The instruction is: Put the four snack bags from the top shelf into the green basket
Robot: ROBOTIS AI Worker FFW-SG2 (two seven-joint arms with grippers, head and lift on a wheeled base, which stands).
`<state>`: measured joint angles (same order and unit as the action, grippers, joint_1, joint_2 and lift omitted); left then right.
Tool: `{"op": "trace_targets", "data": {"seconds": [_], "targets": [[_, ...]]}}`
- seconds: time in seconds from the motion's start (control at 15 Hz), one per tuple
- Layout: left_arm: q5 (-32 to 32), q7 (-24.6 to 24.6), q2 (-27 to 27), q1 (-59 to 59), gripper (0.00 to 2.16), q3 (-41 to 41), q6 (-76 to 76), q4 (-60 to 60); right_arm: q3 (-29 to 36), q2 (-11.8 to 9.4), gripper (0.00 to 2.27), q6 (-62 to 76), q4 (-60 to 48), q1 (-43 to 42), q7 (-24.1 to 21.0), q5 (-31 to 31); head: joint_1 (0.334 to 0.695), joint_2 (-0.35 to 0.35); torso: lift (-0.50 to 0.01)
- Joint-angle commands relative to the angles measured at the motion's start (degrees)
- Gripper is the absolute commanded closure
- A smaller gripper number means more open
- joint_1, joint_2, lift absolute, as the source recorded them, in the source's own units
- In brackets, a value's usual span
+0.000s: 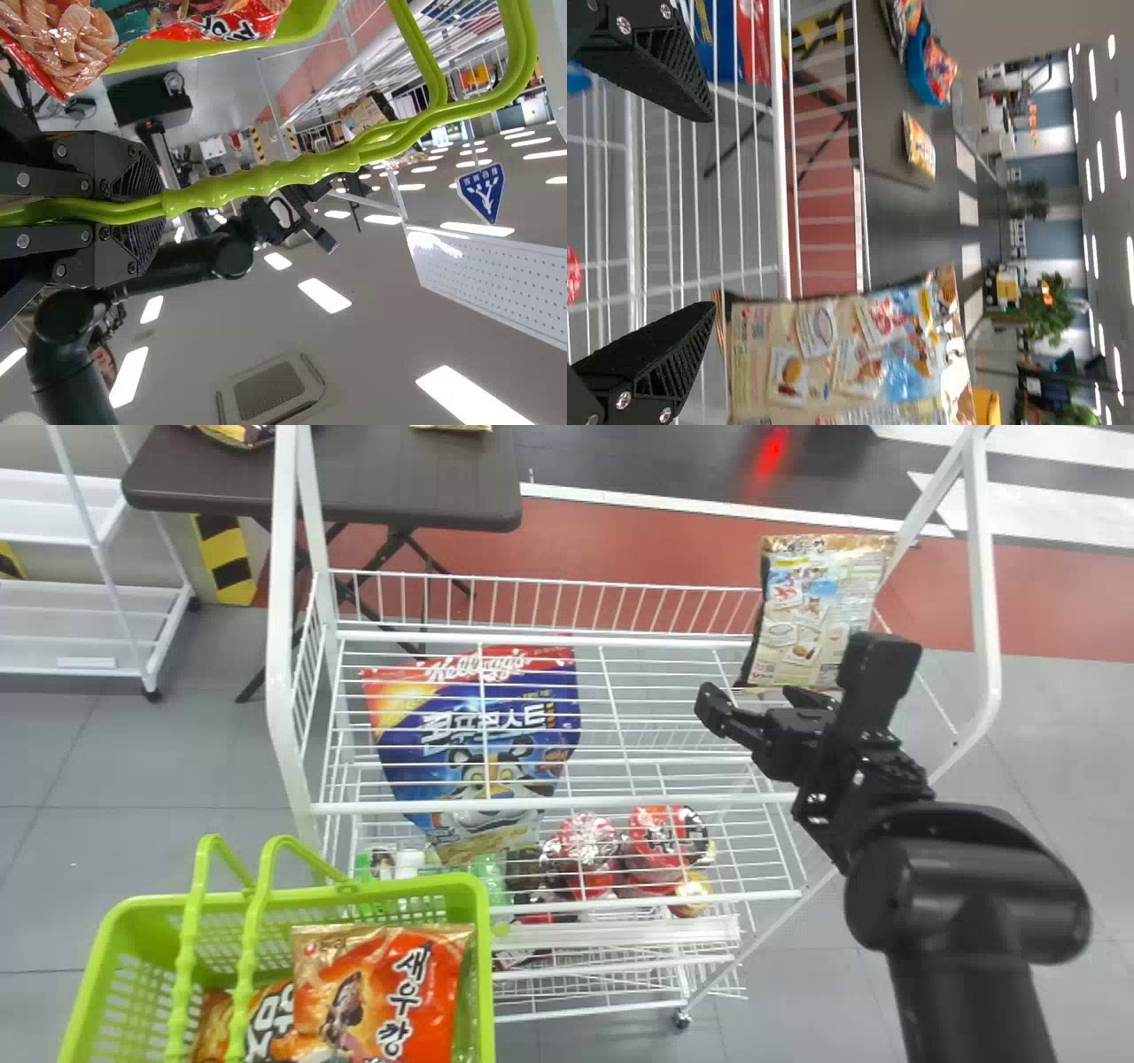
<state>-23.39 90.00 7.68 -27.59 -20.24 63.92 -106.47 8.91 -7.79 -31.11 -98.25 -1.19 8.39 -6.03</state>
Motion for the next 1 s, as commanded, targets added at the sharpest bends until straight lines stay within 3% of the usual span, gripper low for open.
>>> {"op": "trace_targets", "data": {"seconds": [0.0, 0.53, 0.6, 0.67, 0.73, 0.87, 0.93], "targets": [[0.02, 0.57, 0.05, -0.01, 2.15, -0.15, 0.03, 0.12, 1.64, -0.03, 0.06, 0.39, 5.61, -5.32, -0.83, 3.57, 0.695, -0.223, 0.0], [-0.07, 0.57, 0.32, 0.08, 2.15, -0.86, -0.15, 1.35, 4.98, -1.35, 0.08, 6.36, 28.9, -21.31, -1.8, 12.89, 0.695, -0.318, 0.0], [0.02, 0.57, 0.32, -0.01, 2.15, -0.94, -0.15, 1.44, 4.98, -1.44, 0.26, 6.19, 30.57, -22.46, -1.8, 13.42, 0.695, -0.32, 0.0], [0.02, 0.57, 0.32, -0.01, 2.15, -1.03, -0.15, 1.79, 4.98, -1.61, 0.59, 6.19, 31.19, -22.81, -1.71, 13.5, 0.695, -0.322, 0.0], [-0.07, 0.57, 0.32, -0.01, 2.15, -1.12, -0.15, 1.97, 4.98, -1.88, 0.97, 6.01, 31.45, -22.98, -1.62, 13.59, 0.695, -0.322, 0.0], [-0.07, 0.57, 0.32, -0.01, 2.15, -1.3, -0.15, 1.97, 4.89, -1.88, 1.97, 6.01, 31.63, -23.16, -1.62, 13.42, 0.695, -0.324, 0.0], [-0.07, 0.57, 0.23, -0.01, 2.15, -1.3, -0.15, 1.97, 4.8, -1.79, 2.18, 6.01, 31.54, -23.16, -1.71, 13.33, 0.695, -0.324, 0.0]]}}
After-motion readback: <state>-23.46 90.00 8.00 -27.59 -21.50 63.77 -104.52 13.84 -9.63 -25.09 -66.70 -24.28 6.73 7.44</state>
